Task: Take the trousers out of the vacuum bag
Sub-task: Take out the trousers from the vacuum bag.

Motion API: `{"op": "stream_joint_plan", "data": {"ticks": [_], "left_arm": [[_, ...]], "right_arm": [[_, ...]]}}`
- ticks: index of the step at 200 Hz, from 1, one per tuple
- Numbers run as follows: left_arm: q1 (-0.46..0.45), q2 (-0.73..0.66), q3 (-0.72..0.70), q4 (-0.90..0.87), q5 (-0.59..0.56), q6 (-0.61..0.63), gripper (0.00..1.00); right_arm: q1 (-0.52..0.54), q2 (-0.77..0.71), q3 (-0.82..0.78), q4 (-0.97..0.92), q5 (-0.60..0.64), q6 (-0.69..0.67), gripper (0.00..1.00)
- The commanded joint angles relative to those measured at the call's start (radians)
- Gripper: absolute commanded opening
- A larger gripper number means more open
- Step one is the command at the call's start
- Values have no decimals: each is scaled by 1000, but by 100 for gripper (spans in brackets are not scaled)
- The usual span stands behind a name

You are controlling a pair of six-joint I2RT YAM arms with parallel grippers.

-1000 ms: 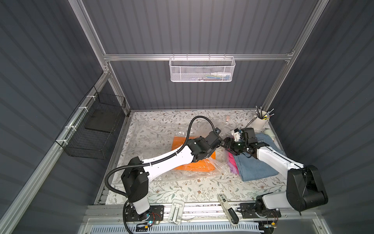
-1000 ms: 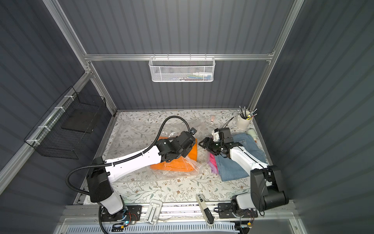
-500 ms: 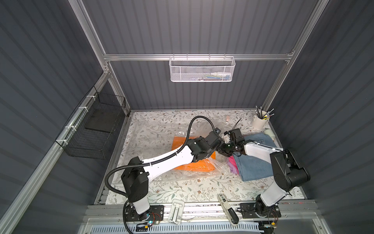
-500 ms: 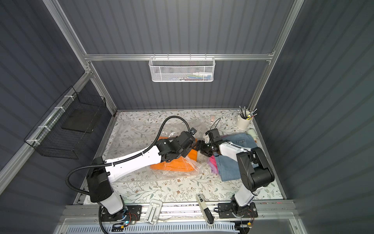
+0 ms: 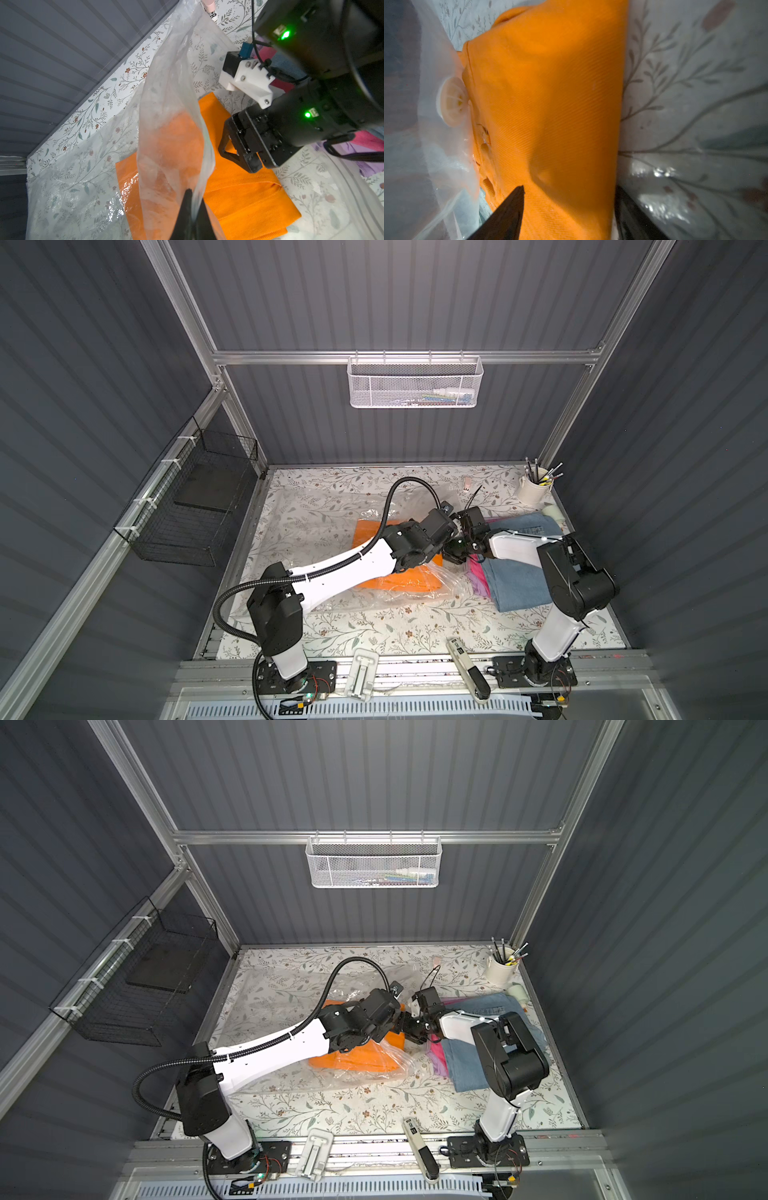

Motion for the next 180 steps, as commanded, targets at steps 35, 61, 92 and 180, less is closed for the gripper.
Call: {"op": "stream_joint_plan", "data": {"ticks": [35, 61, 92, 180], "left_arm": [[7, -48, -18, -27, -18, -7, 0], [7, -52, -22, -27, -21, -7, 0], [7, -54, -24, -25, -25, -8, 0], [7, -57, -30, -27, -27, -13, 0]], "right_arm": [[16, 22, -16, 101, -70, 64, 24], [15, -21, -18, 112, -101, 64, 10], [14, -61, -41, 206, -169, 98, 3], [21, 29, -92, 309, -164, 143, 43]]}}
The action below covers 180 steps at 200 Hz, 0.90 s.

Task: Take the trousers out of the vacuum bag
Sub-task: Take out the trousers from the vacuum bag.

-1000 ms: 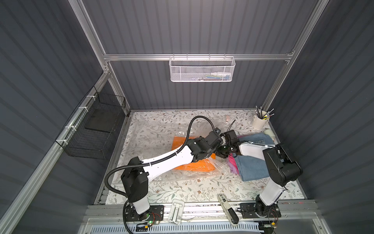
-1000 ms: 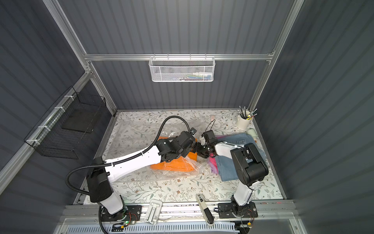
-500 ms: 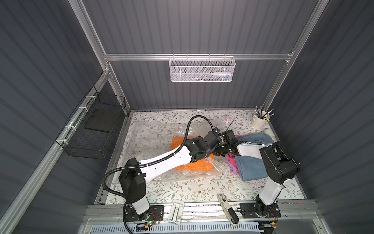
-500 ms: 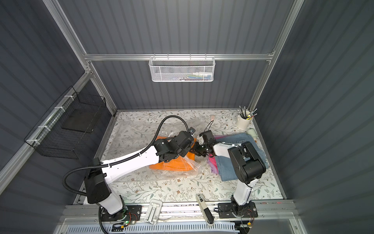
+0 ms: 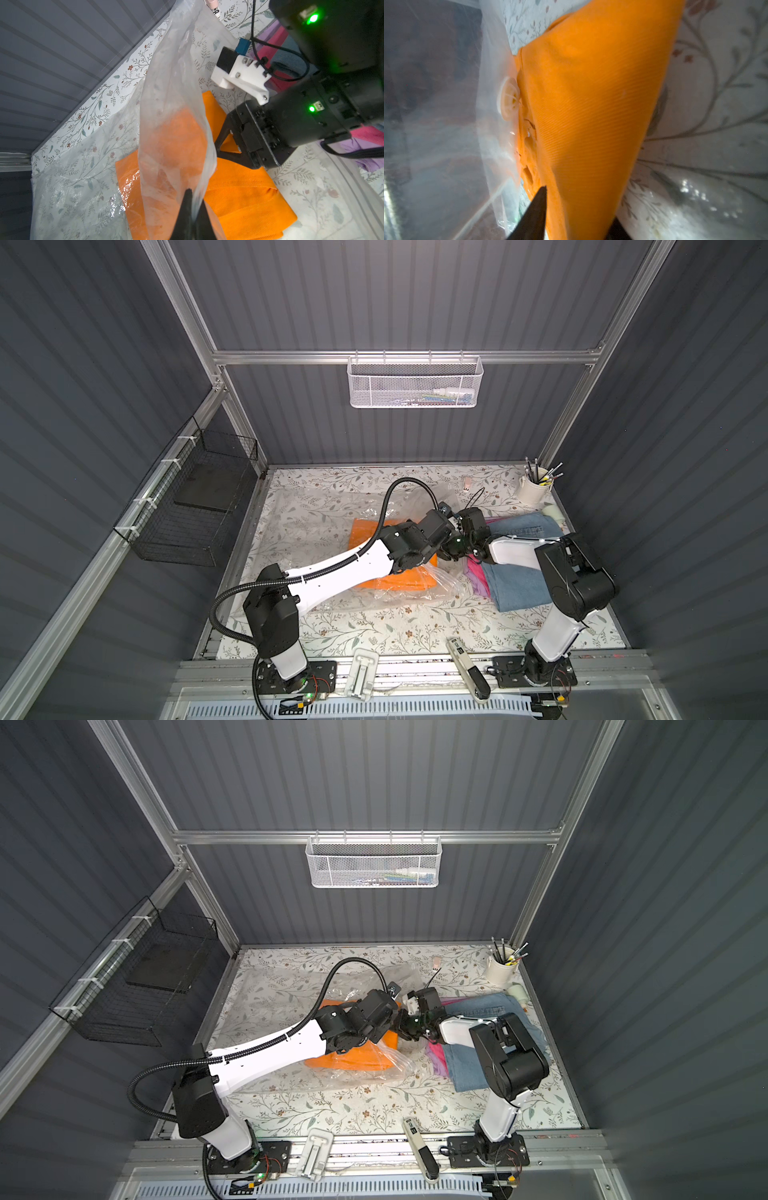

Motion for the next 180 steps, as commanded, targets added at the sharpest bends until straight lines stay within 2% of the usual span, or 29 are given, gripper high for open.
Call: {"op": "stream_joint_plan", "data": {"ticks": [1, 65, 103, 113, 153, 180], "left_arm": [[7, -38, -11, -15, -18, -13, 0], [7, -38, -9, -13, -16, -14, 0], [7, -42, -11, -13, -17, -14, 0], [6, -43, -12, -13, -17, -16, 0], [5, -52, -20, -13, -22, -16, 0], [7, -54, -25, -13, -23, -18, 0]], "right_arm": [[14, 33, -21, 61, -18, 18, 43], [36, 100, -54, 166, -15, 70, 47], [57, 140, -49, 227, -20, 102, 45], [58, 150, -51, 254, -25, 114, 42], [57, 142, -58, 297, -29, 142, 17], [56, 99, -64, 286, -24, 141, 7]]}}
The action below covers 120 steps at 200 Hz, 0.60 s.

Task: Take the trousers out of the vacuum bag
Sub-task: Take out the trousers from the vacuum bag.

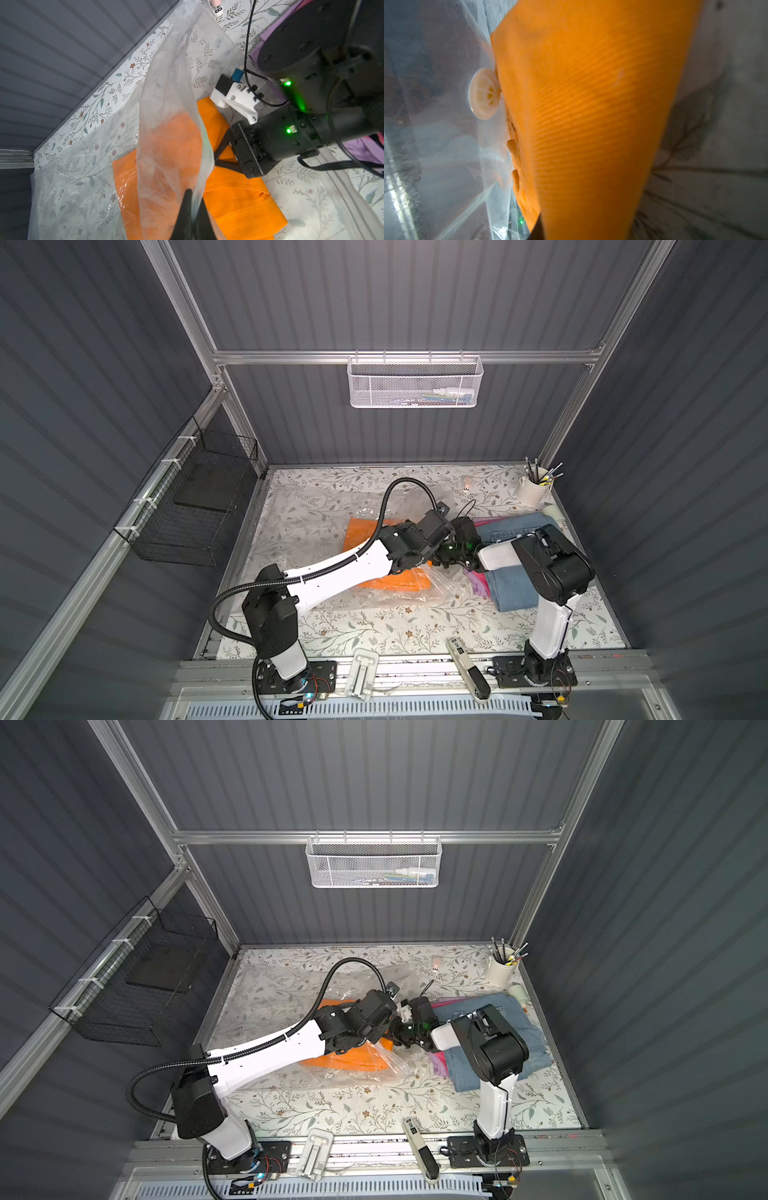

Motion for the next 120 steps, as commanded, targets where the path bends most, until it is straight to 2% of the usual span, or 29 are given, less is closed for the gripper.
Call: {"op": "stream_joint_plan", "data": {"ticks": [1, 18, 120], "left_arm": [[7, -42, -11, -9, -15, -13, 0], [7, -42, -14, -9, -17, -14, 0], [7, -24, -16, -5, -20, -16, 0]], "right_arm": [[5, -41, -13, 8, 6, 6, 7], [3, -84, -12, -17, 20, 2, 2], [-7, -335, 69, -288, 65, -103, 1]]}}
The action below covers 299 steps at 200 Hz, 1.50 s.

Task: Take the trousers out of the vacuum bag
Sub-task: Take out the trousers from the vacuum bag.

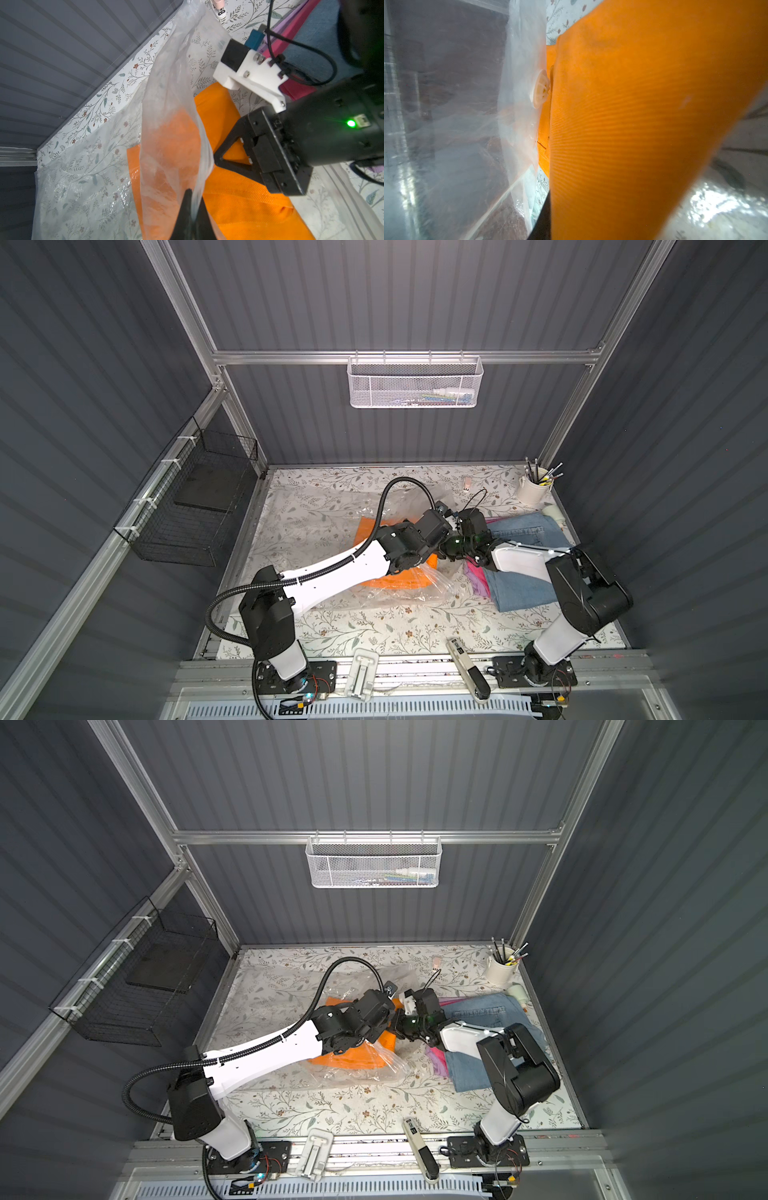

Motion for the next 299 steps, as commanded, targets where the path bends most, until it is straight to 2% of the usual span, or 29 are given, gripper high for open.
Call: {"op": "stream_joint_plan", "data": {"ticks": [1, 119, 299], "left_arm": [[7, -13, -13, -5, -13, -13, 0], [7, 2, -11, 0, -13, -11, 0], [7, 28, 4, -11, -13, -12, 0]], "right_arm": [[-8, -62, 54, -43, 3, -47, 1], [-54, -267, 123, -202, -7, -97, 0], [-222, -515, 122, -284, -81, -79, 0]]}}
